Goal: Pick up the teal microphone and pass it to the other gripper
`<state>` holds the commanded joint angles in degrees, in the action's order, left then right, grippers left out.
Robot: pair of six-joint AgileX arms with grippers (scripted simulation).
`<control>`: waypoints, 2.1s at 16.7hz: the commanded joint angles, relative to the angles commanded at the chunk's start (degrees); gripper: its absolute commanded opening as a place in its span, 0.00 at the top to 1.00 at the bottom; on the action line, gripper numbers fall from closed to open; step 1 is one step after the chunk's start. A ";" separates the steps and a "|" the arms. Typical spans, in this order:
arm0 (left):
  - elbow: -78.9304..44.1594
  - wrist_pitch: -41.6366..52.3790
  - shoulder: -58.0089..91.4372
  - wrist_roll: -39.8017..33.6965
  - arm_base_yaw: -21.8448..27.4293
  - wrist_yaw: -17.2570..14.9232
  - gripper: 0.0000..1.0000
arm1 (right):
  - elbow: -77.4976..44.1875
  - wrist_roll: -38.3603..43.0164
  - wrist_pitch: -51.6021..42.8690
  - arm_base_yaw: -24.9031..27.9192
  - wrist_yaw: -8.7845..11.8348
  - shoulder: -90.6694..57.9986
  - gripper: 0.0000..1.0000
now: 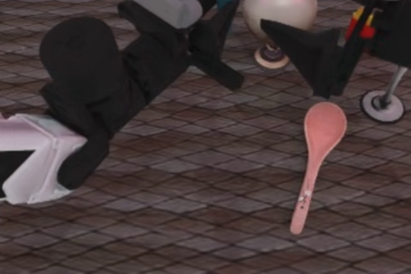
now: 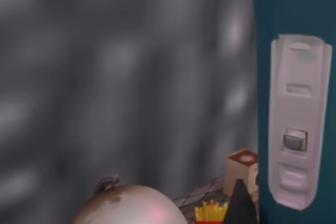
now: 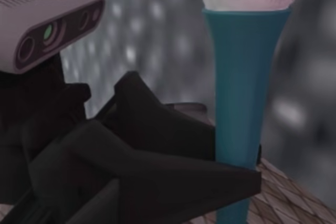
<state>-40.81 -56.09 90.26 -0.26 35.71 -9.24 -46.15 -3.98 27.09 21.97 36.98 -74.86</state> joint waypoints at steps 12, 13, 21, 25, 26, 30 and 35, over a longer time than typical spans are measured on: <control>0.00 0.00 0.00 0.00 0.00 0.00 1.00 | -16.11 0.35 2.74 9.43 -9.73 -18.86 0.00; 0.00 0.00 0.00 0.00 0.00 0.00 1.00 | -16.54 0.37 2.80 9.72 -10.02 -19.30 0.00; 0.00 0.00 0.00 0.00 0.00 0.00 1.00 | -16.55 0.37 2.80 9.73 -10.03 -19.31 0.38; 0.00 0.00 0.00 0.00 0.00 0.00 1.00 | -16.55 0.37 2.80 9.73 -10.03 -19.31 0.68; 0.00 0.00 0.00 0.00 0.00 0.00 1.00 | -16.55 0.37 2.80 9.73 -10.03 -19.31 0.75; 0.00 0.00 0.00 0.00 0.00 0.00 1.00 | -16.55 0.37 2.80 9.73 -10.03 -19.31 1.00; 0.00 0.00 0.00 0.00 0.00 0.00 1.00 | -16.55 0.37 2.80 9.73 -10.03 -19.31 1.00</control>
<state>-40.81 -56.09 90.26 -0.26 35.71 -9.24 -62.70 -3.62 29.89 31.70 26.95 -94.17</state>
